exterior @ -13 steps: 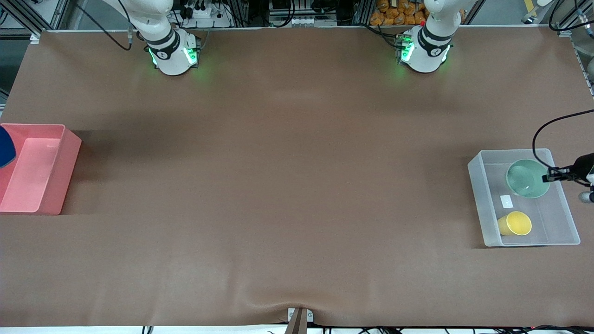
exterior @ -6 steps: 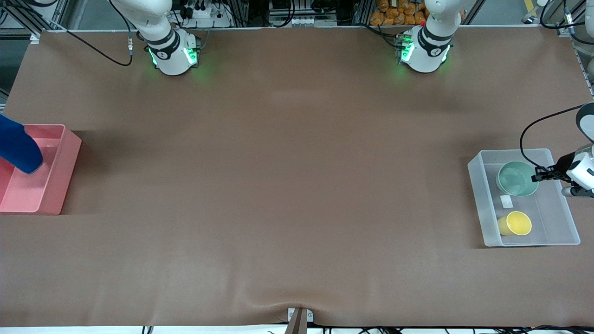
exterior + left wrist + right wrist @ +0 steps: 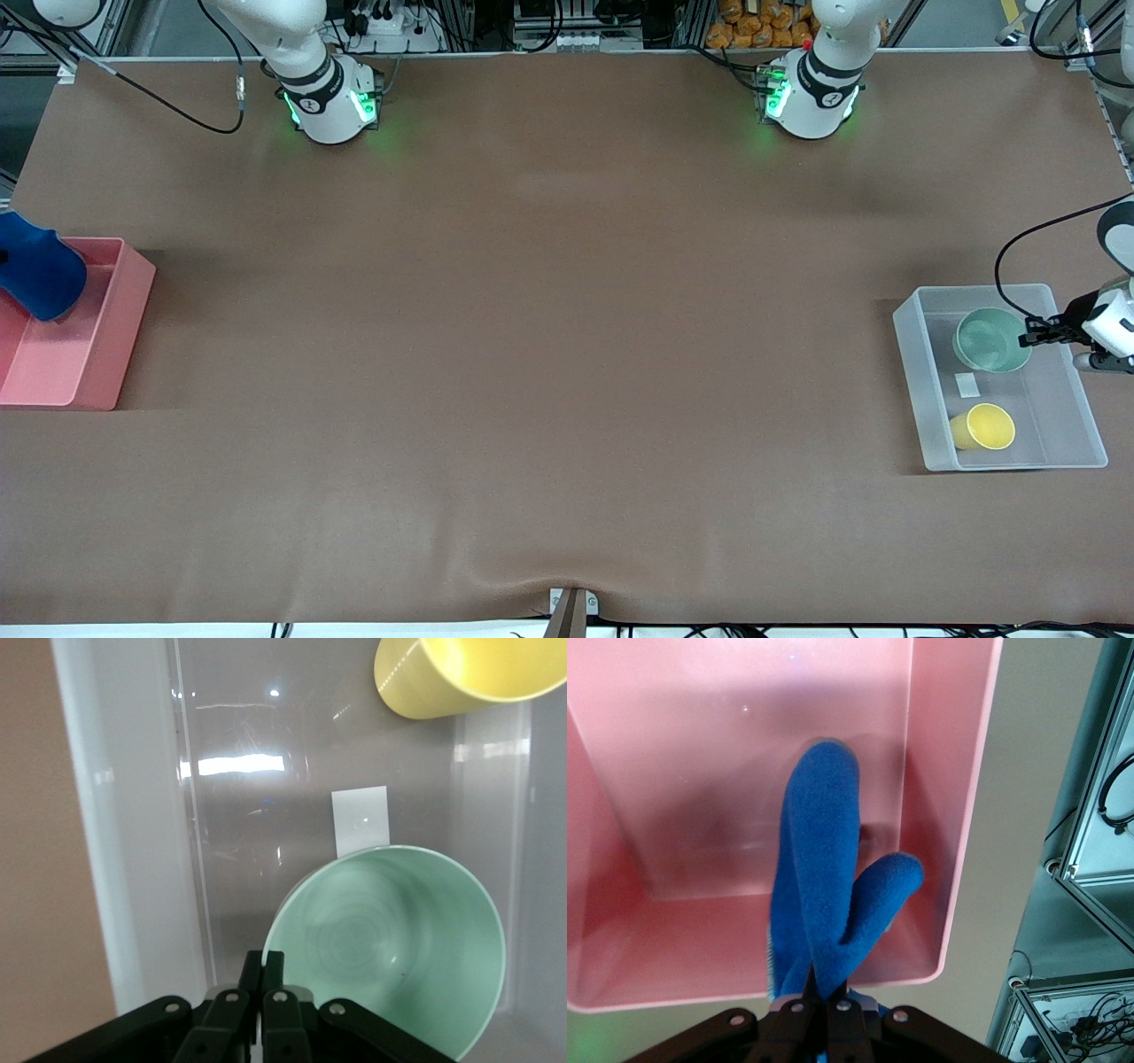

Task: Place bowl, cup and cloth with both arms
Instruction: 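Lower the green bowl into the clear bin with the left gripper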

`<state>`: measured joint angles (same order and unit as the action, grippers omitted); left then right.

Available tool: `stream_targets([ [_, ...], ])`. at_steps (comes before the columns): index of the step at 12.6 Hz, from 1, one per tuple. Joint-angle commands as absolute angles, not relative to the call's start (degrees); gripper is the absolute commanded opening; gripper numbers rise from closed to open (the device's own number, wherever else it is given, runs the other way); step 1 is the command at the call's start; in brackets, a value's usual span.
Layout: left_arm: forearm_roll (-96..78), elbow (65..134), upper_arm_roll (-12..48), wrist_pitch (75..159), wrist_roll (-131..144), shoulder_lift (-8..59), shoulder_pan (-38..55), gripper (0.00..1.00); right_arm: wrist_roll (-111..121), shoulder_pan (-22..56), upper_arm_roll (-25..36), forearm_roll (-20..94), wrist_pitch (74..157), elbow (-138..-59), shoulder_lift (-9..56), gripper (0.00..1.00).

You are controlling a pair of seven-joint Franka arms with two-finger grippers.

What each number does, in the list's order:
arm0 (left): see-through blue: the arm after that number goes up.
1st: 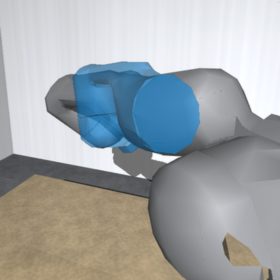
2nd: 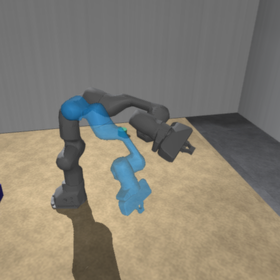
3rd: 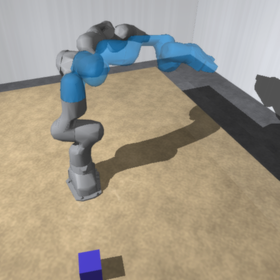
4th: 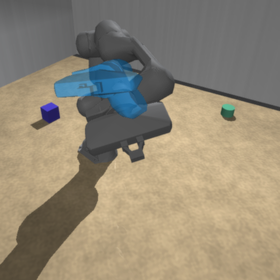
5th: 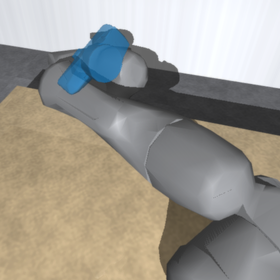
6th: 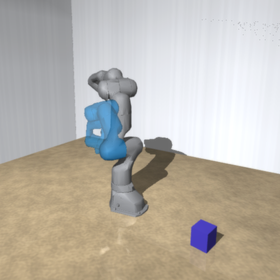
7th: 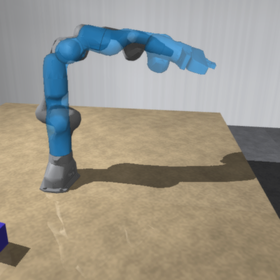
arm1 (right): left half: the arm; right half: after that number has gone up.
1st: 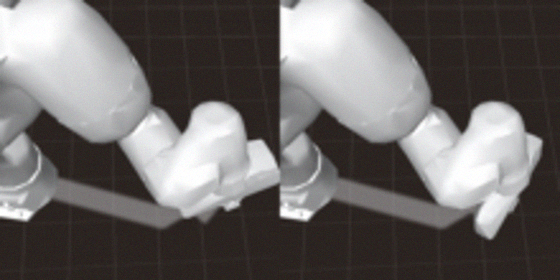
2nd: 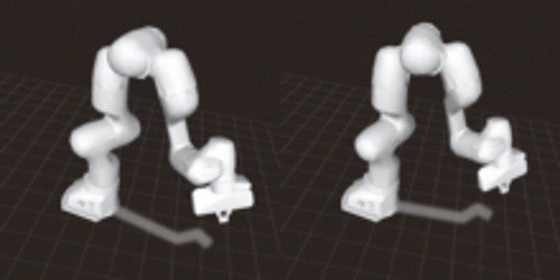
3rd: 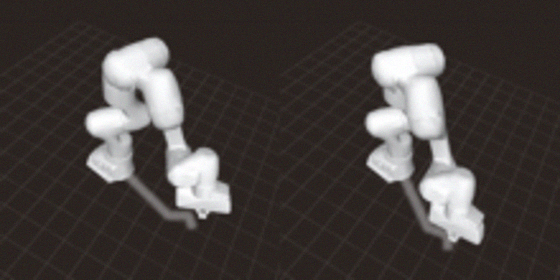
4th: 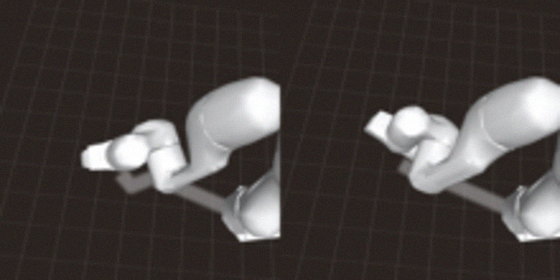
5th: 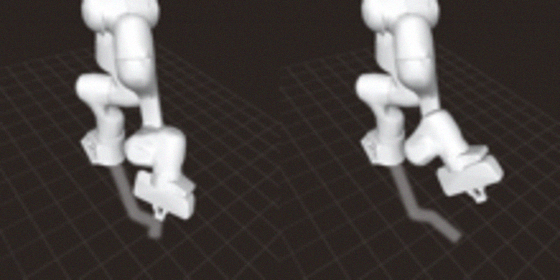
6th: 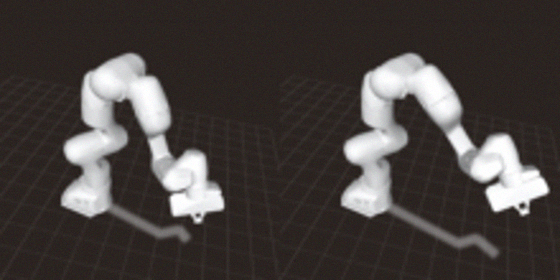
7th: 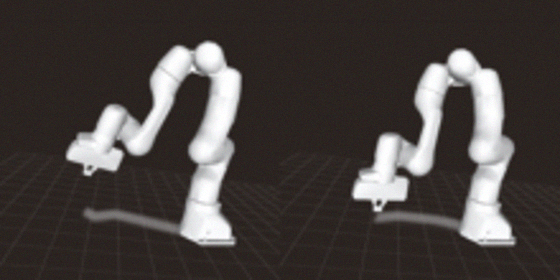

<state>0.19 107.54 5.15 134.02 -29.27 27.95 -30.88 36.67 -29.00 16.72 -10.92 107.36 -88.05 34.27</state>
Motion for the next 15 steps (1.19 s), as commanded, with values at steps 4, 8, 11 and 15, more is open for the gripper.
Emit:
stream_targets([
  [4, 1.3, 108.1, 5.8, 136.1, -32.9, 28.1, -30.8, 1.0, 36.5, -31.7, 15.7, -8.4, 112.9, -87.4, 37.7, 0.0],
  [8, 1.5, 106.6, 5.8, 135.6, -33.0, 27.2, -30.5, 1.0, 36.4, -31.0, 15.6, -8.1, 112.9, -86.8, 37.5, 1.0],
  [11, 1.5, 106.2, 7.0, 133.6, -32.6, 24.2, -30.1, 1.0, 36.9, -30.4, 15.2, -8.2, 112.4, -86.1, 36.4, 1.0],
  [15, 1.4, 102.7, 6.5, 128.4, -31.3, 22.3, -25.9, 1.0, 36.9, -26.6, 14.9, -8.2, 109.4, -86.0, 29.7, 1.0],
])
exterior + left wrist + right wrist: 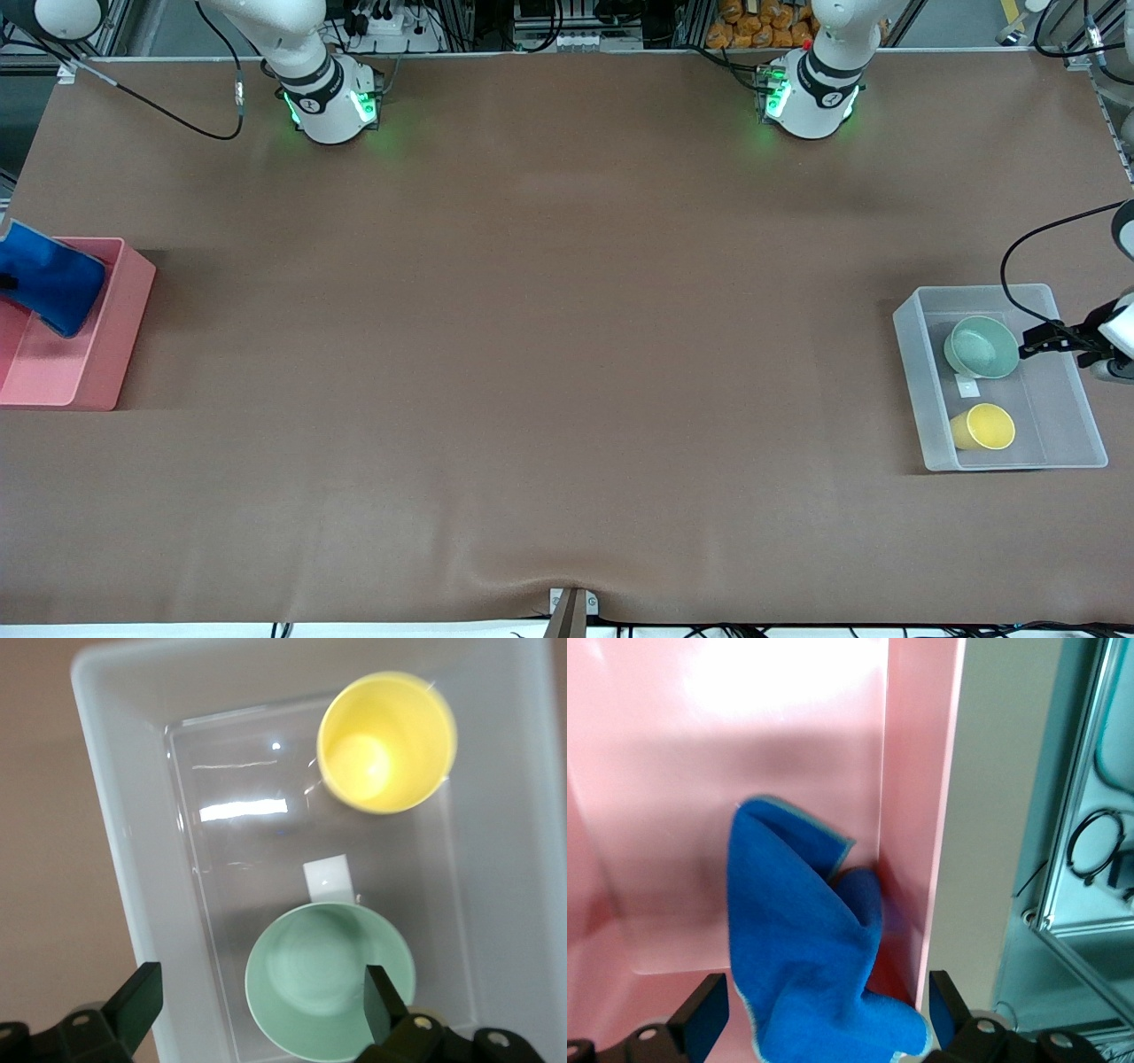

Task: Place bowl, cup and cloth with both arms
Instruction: 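Lower the green bowl into the clear bin with the left gripper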

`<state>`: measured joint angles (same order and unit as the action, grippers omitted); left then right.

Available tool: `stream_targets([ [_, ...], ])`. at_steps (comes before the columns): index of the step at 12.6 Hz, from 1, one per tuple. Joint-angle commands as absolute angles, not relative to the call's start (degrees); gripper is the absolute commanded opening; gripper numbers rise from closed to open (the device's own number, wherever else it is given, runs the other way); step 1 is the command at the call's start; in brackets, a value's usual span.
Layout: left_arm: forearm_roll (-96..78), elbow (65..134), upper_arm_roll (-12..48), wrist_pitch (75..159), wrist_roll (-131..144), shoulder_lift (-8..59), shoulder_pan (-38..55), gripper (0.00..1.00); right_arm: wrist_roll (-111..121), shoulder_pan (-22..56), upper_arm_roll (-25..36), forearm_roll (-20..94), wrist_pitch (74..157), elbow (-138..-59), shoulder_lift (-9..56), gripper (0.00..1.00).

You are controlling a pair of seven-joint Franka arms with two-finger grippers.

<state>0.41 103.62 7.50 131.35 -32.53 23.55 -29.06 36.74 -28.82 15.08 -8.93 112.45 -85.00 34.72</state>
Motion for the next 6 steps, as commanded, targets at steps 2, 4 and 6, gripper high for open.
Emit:
stream_targets([
  [2, 1.4, 102.5, 3.1, 126.1, -23.3, 20.8, -19.0, 1.0, 36.7, -24.7, 14.9, -7.7, 106.6, -86.0, 26.0, 1.0],
  [4, 1.5, 102.5, -3.8, 123.2, -15.4, 18.6, -8.4, 1.0, 35.9, -22.9, 15.0, -3.4, 102.1, -86.0, 22.4, 1.0],
  [6, 0.7, 102.4, -13.0, 120.5, -11.8, 17.1, 3.0, 1.0, 34.6, -21.8, 14.9, 0.3, 98.5, -86.1, 18.6, 1.0],
])
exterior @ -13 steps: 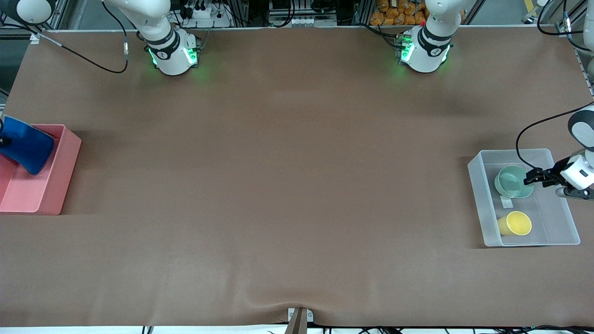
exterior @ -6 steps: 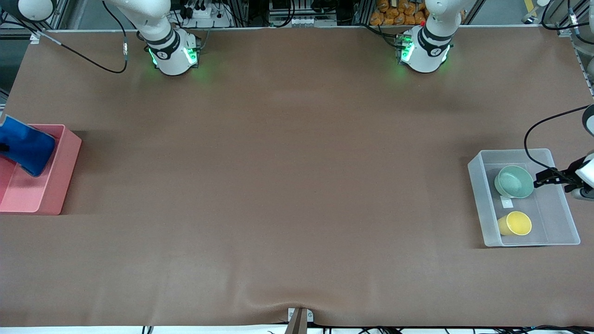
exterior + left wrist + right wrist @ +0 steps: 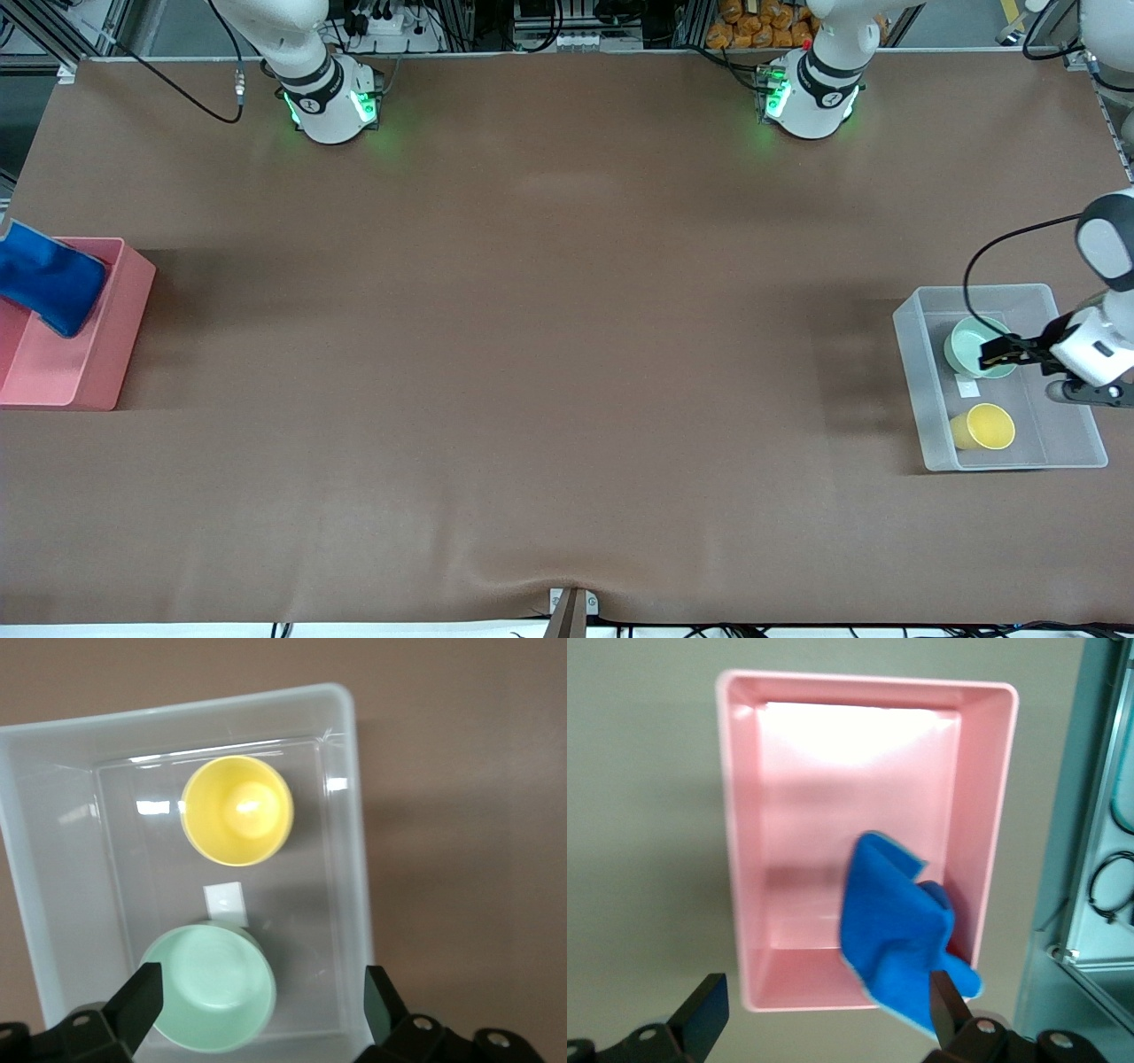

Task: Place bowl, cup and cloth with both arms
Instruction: 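Lower the green bowl into the clear bin with the left gripper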

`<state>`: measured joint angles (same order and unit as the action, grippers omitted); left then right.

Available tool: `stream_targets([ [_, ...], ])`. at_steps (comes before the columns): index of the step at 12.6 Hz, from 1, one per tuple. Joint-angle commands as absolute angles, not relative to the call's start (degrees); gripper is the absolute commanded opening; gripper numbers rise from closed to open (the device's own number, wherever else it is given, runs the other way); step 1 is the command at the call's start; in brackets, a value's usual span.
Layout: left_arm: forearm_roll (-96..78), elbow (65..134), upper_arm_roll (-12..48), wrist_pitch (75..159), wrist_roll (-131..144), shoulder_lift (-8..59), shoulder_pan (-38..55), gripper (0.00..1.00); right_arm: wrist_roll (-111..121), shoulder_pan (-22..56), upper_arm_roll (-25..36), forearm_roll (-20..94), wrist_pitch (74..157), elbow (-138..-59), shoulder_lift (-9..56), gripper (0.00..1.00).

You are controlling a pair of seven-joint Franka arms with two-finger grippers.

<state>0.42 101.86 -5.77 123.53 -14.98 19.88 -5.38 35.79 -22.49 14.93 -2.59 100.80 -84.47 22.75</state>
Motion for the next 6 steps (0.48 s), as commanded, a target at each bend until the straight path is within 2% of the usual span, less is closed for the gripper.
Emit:
stream_targets([
  [1, 0.6, 102.0, -16.3, 118.9, -9.9, 16.1, 7.5, 1.0, 34.1, -21.1, 14.9, 1.1, 97.3, -86.1, 16.9, 1.0],
  [2, 0.6, 101.3, -18.4, 116.2, -6.3, 15.0, 10.9, 1.0, 32.5, -19.9, 14.9, 1.2, 96.2, -86.1, 15.0, 1.0],
  [6, -0.6, 95.6, -18.3, 107.8, 2.4, 13.1, 15.1, 1.0, 23.2, -14.6, 14.9, 2.4, 87.6, -86.1, 4.3, 1.0],
])
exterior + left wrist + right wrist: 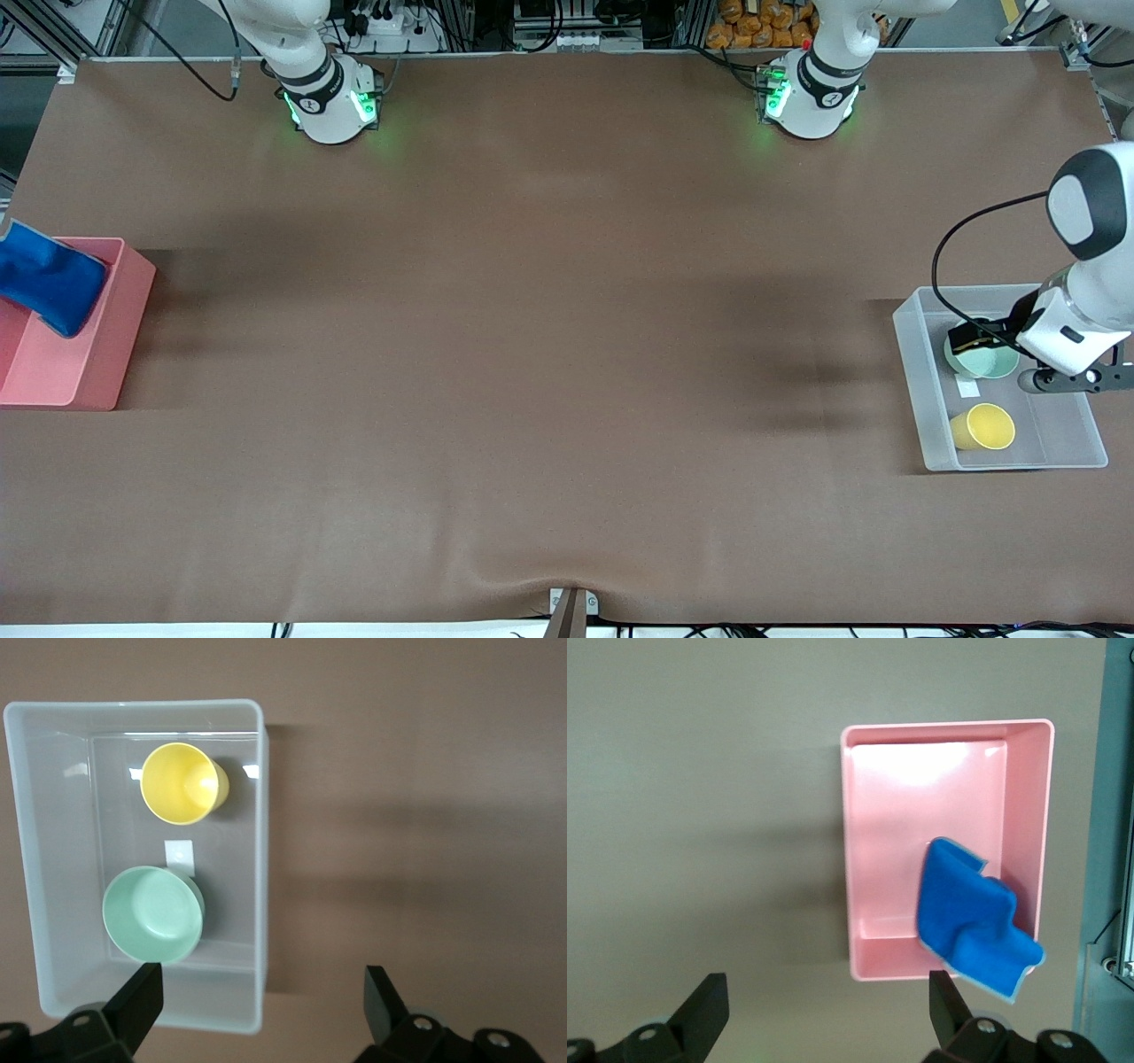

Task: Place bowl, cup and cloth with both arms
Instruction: 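Open both grippers, releasing the bowl and the cloth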

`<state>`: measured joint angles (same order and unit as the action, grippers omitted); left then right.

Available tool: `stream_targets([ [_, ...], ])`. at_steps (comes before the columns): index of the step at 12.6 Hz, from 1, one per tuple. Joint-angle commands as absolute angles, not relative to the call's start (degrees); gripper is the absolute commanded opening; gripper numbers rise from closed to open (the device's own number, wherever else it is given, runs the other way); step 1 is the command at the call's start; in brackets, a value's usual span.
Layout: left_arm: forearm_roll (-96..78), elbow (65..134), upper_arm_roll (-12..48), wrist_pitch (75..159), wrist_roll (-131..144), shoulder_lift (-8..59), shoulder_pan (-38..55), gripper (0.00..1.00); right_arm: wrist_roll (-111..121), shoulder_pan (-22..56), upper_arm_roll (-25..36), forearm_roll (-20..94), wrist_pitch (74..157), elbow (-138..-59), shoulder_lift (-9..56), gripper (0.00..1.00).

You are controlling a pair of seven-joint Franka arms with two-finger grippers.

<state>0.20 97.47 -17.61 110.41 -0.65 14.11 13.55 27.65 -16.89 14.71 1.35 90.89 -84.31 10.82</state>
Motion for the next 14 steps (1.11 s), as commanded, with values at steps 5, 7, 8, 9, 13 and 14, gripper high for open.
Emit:
stream_targets([
  [5, 0.3, 95.3, 1.8, 103.3, 2.0, 6.6, -4.1, 1.0, 3.4, -1.7, 14.9, 2.7, 82.1, -86.7, 1.3, 1.0],
  [7, 0.4, 95.3, 0.5, 101.4, 2.5, 4.1, -2.1, 1.0, -1.0, 1.8, 14.2, 2.8, 82.0, -86.7, 1.1, 1.0],
  [8, 0.4, 95.3, 0.4, 100.6, 2.6, 2.9, -1.9, 1.0, -1.1, 0.1, 9.6, 2.7, 81.2, -86.8, 0.4, 1.0],
  [9, -0.3, 95.3, 0.4, 100.1, 2.6, 1.5, -1.9, 1.0, -1.2, -5.7, 3.0, 2.7, 80.8, -87.6, -0.3, 1.0],
  [13, 0.4, 92.8, -0.7, 96.9, 3.2, 1.6, -0.1, 1.0, -0.4, -9.5, -1.2, 2.0, 80.6, -88.3, -1.1, 1.0],
  [14, 0.4, 92.6, -1.0, 96.9, 2.8, 1.5, -0.2, 1.0, -0.4, -9.1, -0.8, 2.0, 80.6, -88.4, -1.1, 1.0],
])
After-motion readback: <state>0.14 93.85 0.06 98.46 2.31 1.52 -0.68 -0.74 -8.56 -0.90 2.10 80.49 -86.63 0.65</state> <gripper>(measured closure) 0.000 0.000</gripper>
